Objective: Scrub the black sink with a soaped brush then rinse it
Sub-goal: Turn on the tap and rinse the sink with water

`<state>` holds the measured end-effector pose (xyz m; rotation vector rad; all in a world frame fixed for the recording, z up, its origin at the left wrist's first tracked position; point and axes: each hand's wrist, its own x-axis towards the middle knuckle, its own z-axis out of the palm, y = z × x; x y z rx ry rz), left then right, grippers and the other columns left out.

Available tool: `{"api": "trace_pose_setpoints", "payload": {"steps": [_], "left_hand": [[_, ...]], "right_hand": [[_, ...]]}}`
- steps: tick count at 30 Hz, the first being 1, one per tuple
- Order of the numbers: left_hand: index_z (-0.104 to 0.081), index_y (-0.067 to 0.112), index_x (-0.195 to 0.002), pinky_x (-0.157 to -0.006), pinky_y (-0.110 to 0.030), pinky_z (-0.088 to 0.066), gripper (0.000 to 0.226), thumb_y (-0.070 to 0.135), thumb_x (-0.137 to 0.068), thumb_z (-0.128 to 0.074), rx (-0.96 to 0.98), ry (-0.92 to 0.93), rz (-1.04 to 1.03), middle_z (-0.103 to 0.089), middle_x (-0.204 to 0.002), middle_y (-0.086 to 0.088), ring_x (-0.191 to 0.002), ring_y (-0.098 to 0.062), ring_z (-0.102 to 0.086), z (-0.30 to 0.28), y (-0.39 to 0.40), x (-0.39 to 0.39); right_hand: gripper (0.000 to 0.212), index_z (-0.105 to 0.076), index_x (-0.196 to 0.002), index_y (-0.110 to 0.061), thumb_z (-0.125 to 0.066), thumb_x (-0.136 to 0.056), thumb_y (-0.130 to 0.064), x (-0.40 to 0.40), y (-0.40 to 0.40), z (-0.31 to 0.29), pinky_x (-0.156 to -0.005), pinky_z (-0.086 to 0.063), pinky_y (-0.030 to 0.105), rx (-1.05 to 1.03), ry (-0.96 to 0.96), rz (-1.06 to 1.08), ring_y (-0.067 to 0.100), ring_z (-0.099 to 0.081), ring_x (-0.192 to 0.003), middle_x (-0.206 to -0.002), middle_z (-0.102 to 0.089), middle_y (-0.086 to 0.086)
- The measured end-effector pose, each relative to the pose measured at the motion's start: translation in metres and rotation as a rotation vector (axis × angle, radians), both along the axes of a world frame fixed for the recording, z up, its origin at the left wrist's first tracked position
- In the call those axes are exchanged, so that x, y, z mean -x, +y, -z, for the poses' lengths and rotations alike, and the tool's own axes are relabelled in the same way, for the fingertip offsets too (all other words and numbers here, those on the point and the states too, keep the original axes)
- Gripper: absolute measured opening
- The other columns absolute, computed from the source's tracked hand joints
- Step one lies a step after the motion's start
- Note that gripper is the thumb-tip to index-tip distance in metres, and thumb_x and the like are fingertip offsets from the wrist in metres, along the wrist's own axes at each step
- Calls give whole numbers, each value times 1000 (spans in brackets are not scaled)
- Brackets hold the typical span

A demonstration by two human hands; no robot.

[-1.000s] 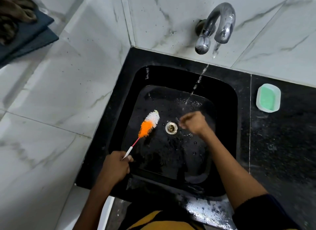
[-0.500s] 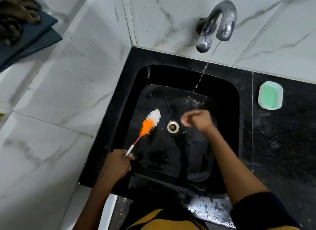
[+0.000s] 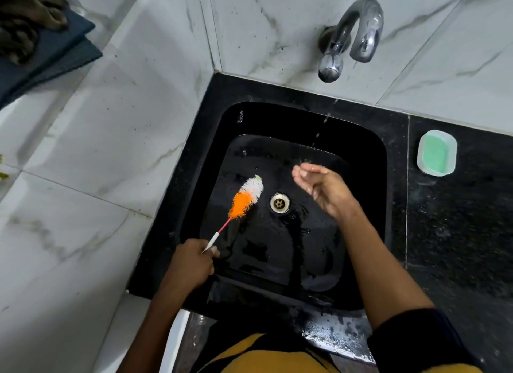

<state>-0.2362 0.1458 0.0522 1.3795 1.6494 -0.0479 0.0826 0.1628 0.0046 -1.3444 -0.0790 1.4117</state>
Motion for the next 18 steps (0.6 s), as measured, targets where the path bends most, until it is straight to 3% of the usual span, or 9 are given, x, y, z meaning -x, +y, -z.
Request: {"api": "trace_pose_setpoints", "payload": {"steps": [2, 4, 6, 9, 10, 11, 14, 15, 18], "left_hand": [[-72, 16, -77, -51, -23, -42, 27, 20, -97, -55, 4, -4, 1, -68, -56, -8, -47, -11, -57, 0, -1, 0], [-72, 16, -77, -51, -24, -42, 27, 20, -97, -54, 7, -1, 16, -67, -55, -7, -47, -11, -57, 1, -2, -2], [-72, 16, -77, -52, -24, -42, 27, 19, -97, -54, 5, -4, 17, -67, -54, -7, -48, -12, -58, 3, -3, -3], [-72, 15, -75, -53, -25, -42, 28, 18, -96, -54, 7, -11, 33, -68, -55, -8, -48, -13, -58, 5, -5, -9], [-72, 13, -75, -52, -25, -42, 28, 17, -96, -54, 11, -18, 38, -68, -55, -8, -47, -13, -57, 6, -5, -11], [-72, 11, -74, -52, -25, -42, 28, 17, -95, -55, 13, -25, 48, -67, -55, -9, -46, -13, -56, 6, -6, -14], [-72, 9, -74, -52, -25, -42, 27, 17, -94, -57, 7, -40, 84, -66, -53, -8, -44, -12, -54, 6, -7, -25], [-72, 10, -74, -52, -25, -42, 26, 17, -95, -57, 10, -50, 92, -66, -52, -8, -45, -12, -55, 6, -7, -28], [-72, 9, -75, -54, -25, -43, 25, 16, -94, -58, 16, -84, 108, -66, -53, -7, -48, -15, -57, 8, -8, -41]], "right_hand": [[13, -64, -95, 10, -58, -83, 10, 10, -15, 26, -64, -57, 25, 351, -505, -311, 23, -70, -70, -100, -67, 27], [9, -66, -80, -1, -60, -79, -8, 14, -32, 46, -66, -54, 26, 615, -1004, -690, 27, -65, -74, -89, -68, 17], [15, -69, -67, -6, -58, -77, -3, 14, -31, 46, -72, -58, 34, 508, -935, -567, 27, -68, -74, -81, -72, 16], [22, -71, -80, 2, -55, -80, 17, 7, -16, 25, -82, -58, 43, 198, -251, -103, 35, -71, -88, -95, -70, 27], [20, -69, -90, 5, -54, -82, 17, 4, -17, 20, -83, -58, 40, 162, -160, -61, 35, -70, -92, -99, -70, 27], [18, -67, -96, 6, -55, -84, 14, 3, -18, 20, -83, -57, 35, 191, -253, -98, 34, -69, -94, -101, -69, 25], [20, -69, -96, -5, -61, -79, -13, 7, -45, 33, -80, -53, 32, 601, -980, -595, 31, -66, -97, -101, -68, 16], [20, -71, -92, -10, -62, -76, -17, 12, -53, 40, -80, -53, 31, 648, -1068, -672, 29, -66, -96, -98, -69, 13], [12, -74, -81, -15, -62, -78, -13, 29, -62, 39, -75, -59, 33, 504, -745, -381, 20, -70, -77, -81, -74, 7]]}}
